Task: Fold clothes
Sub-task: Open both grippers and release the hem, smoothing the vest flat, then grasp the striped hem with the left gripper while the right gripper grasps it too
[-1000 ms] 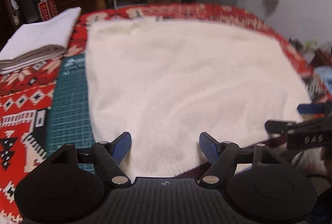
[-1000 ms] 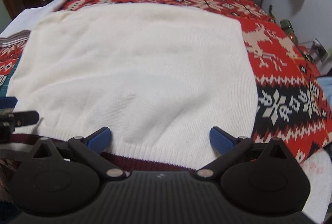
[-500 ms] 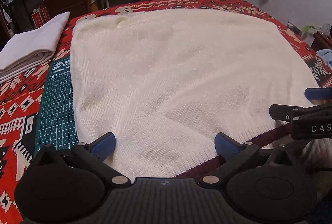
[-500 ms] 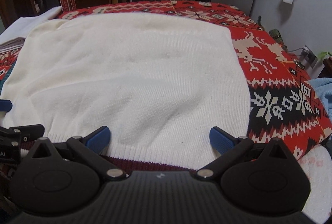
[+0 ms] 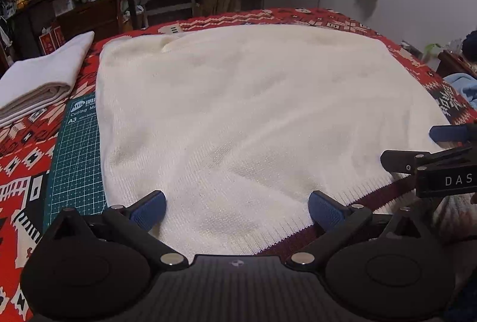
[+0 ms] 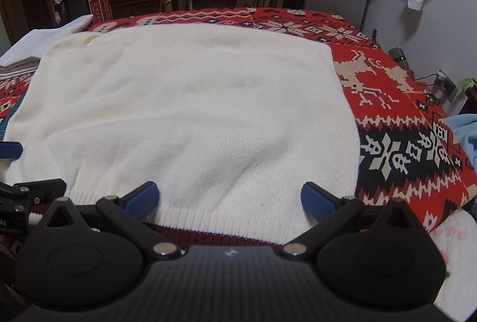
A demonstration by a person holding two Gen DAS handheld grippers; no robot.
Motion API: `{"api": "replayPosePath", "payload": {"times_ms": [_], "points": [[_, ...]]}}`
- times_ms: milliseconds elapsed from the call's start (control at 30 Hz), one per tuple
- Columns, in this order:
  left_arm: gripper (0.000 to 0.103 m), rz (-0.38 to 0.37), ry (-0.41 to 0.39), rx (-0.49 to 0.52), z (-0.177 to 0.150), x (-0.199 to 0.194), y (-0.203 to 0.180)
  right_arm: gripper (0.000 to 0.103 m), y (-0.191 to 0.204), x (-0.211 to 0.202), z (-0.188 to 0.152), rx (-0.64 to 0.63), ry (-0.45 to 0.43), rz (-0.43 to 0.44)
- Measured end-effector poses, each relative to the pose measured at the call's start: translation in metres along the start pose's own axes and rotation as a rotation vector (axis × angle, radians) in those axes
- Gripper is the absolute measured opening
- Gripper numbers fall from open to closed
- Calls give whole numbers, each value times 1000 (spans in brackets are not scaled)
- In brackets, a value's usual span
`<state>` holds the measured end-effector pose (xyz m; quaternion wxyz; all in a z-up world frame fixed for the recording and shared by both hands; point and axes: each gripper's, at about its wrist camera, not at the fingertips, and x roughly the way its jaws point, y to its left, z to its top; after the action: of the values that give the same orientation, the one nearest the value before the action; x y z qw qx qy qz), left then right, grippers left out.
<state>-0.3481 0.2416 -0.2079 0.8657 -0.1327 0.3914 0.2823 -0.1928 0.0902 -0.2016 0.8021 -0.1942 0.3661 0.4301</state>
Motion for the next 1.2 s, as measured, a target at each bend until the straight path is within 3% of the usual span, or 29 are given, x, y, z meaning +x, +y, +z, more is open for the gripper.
{"api": "replayPosePath", "payload": {"times_ms": [200,367,433,500,667,700,867,1133,1200], "points": [[95,-65,-62,-193,11,-32,35,102,-27,-22,15,72,-38,56],[95,-41,-57,-249,8,-35,65,101,-68,-40,32,136,-101,44],[83,-30,-53,-269,7,-36,77,97,-86,-41,34,166,-119,5],[63,-19,-49,-288,5,-36,88,86,-101,-38,33,199,-109,-17],[49,9,-38,-336,1,-37,117,61,-117,-26,26,210,-68,-47],[41,15,-36,-346,1,-38,123,54,-117,-24,25,208,-58,-46],[33,37,1,-266,4,-19,112,42,-114,-13,23,198,-28,-36],[32,93,24,-107,14,-11,85,40,-104,1,24,165,8,-34],[21,84,27,-87,16,-8,81,38,-101,4,24,158,9,-33]]}}
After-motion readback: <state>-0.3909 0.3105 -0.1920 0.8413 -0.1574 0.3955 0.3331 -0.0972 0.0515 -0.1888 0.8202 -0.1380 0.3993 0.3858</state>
